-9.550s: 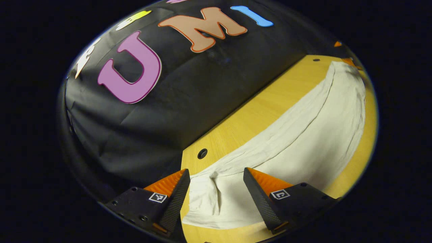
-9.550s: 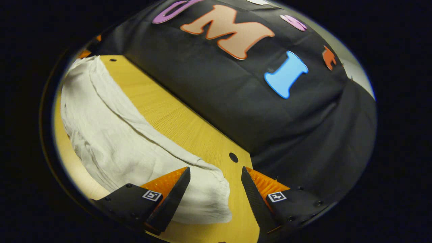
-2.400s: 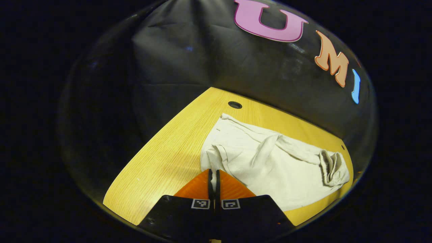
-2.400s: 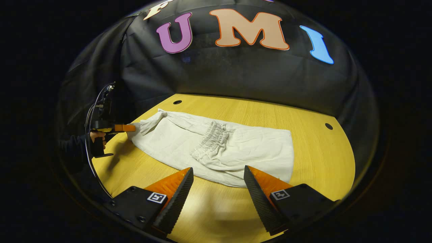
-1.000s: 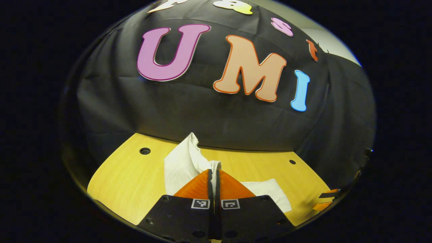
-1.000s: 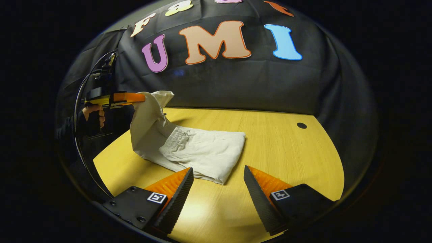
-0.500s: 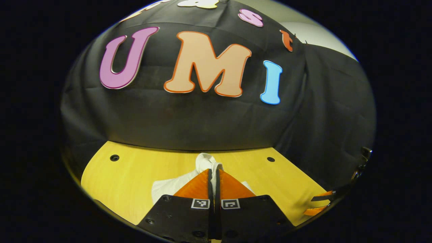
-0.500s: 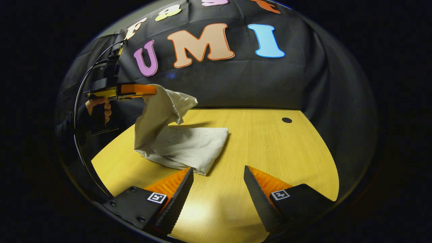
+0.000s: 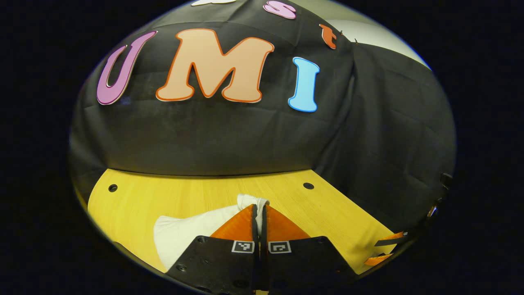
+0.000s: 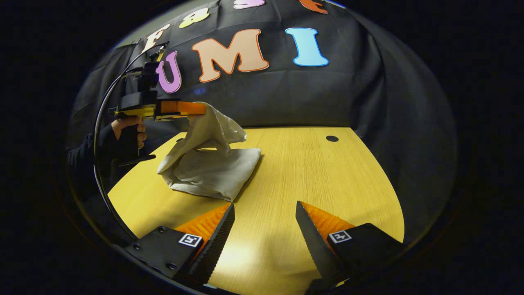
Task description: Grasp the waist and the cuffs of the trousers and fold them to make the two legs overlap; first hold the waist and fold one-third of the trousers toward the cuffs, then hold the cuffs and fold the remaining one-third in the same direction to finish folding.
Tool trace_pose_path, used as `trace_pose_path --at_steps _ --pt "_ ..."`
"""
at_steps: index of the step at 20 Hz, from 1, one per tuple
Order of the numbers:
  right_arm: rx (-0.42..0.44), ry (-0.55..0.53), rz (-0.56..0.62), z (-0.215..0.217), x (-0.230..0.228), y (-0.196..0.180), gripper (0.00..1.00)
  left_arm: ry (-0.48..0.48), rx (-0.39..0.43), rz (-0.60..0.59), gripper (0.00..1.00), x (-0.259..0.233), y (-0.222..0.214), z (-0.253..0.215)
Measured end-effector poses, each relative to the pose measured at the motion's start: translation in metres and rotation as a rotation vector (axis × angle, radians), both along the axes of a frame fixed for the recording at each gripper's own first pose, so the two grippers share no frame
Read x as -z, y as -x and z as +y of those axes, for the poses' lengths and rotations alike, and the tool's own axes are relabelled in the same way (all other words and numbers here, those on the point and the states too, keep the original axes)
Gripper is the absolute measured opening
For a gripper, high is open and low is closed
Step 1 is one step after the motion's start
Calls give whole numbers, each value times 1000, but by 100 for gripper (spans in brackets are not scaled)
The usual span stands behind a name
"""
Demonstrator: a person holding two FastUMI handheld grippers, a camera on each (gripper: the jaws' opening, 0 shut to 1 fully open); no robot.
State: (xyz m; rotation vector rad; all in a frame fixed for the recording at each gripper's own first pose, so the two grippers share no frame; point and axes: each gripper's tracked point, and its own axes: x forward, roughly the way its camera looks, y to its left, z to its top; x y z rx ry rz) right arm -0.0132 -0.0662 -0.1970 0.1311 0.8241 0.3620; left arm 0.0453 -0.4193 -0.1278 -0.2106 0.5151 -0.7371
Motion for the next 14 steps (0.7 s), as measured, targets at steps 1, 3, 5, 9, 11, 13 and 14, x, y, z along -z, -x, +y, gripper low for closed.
trace_pose_path --at_steps 1,3,5,9,11,13,14 --pt "0 0 1 -2 1 1 96 -8 14 3 0 6 7 -7" --pt "-2 2 3 -5 3 2 96 -37 43 7 0 23 26 -17" --pt "-8 1 7 -7 4 4 96 -71 59 22 0 45 42 -22" --pt "-31 -1 5 -7 6 3 96 -128 68 73 0 87 72 -24" --pt "-45 -4 1 -5 6 2 96 -155 63 86 0 105 80 -23" --pt "-60 -6 -4 -2 5 1 96 -167 75 81 2 114 89 -21" --pt "-66 -9 -6 0 4 -1 96 -170 89 77 10 116 91 -23"
